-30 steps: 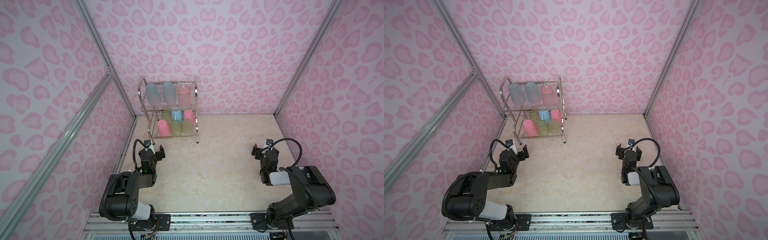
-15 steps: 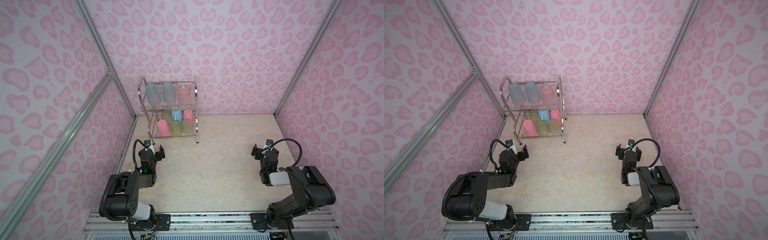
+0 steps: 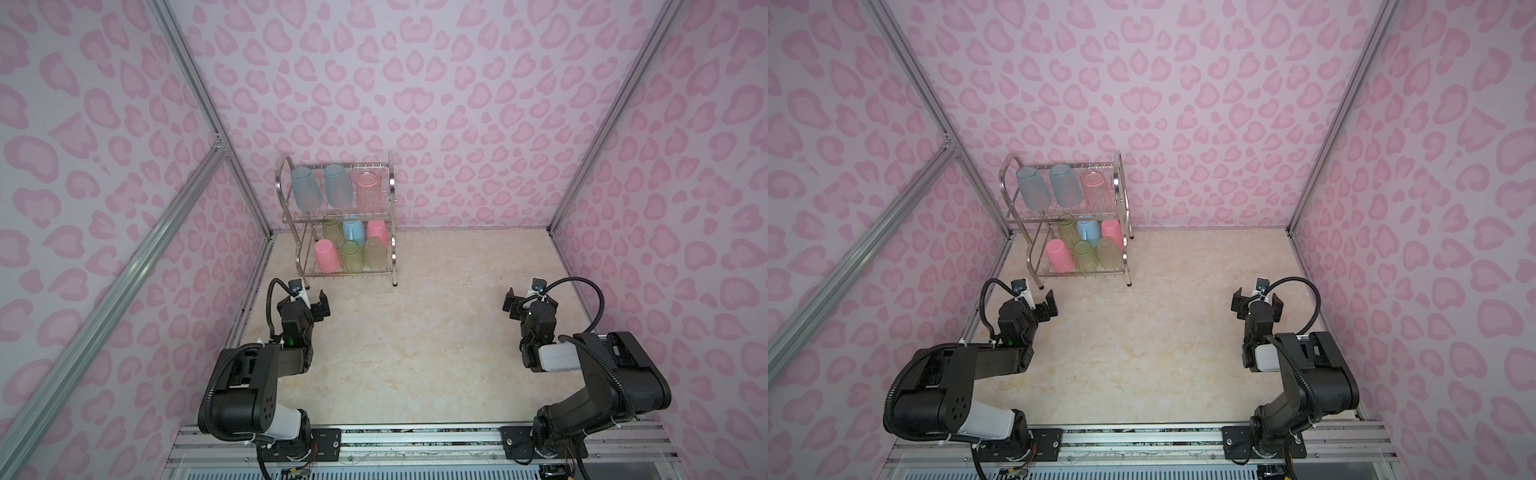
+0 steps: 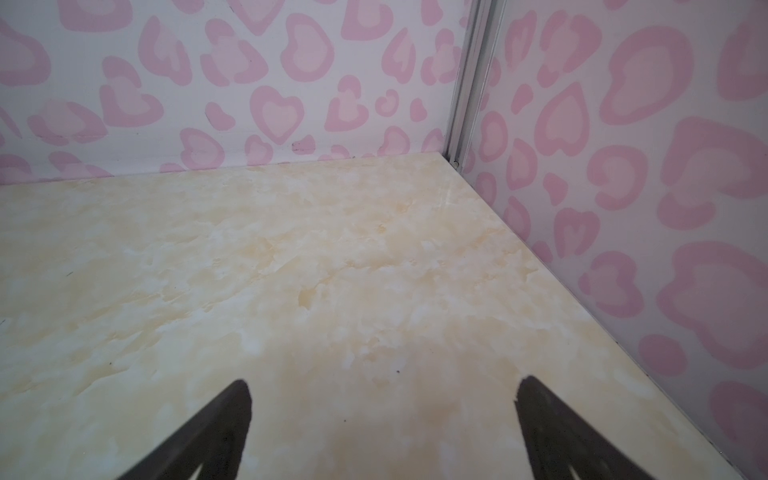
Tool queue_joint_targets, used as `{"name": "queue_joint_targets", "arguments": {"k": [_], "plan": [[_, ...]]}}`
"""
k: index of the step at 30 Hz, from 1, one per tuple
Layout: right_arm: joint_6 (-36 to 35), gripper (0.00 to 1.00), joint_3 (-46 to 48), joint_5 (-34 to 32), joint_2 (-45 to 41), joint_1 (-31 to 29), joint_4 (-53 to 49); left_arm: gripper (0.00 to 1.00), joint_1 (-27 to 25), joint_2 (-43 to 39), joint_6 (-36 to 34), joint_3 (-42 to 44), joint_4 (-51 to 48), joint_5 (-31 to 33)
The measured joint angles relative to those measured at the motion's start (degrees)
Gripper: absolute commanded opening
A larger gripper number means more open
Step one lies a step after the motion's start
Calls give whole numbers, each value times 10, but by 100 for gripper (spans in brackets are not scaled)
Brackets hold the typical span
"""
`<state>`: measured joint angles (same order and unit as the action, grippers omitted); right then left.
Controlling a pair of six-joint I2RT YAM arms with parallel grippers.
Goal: Load the cups into the dish rack
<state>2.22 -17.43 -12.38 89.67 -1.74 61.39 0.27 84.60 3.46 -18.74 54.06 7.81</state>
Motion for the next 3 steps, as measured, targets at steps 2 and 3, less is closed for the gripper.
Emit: {"name": "queue_joint_targets", "arguments": {"k": [2, 3], "plan": [[0, 99, 0, 0, 0, 0, 0, 98, 0, 0, 0, 0, 0, -1], [0, 99, 0, 0, 0, 0, 0, 98, 0, 0, 0, 0, 0, -1]]}}
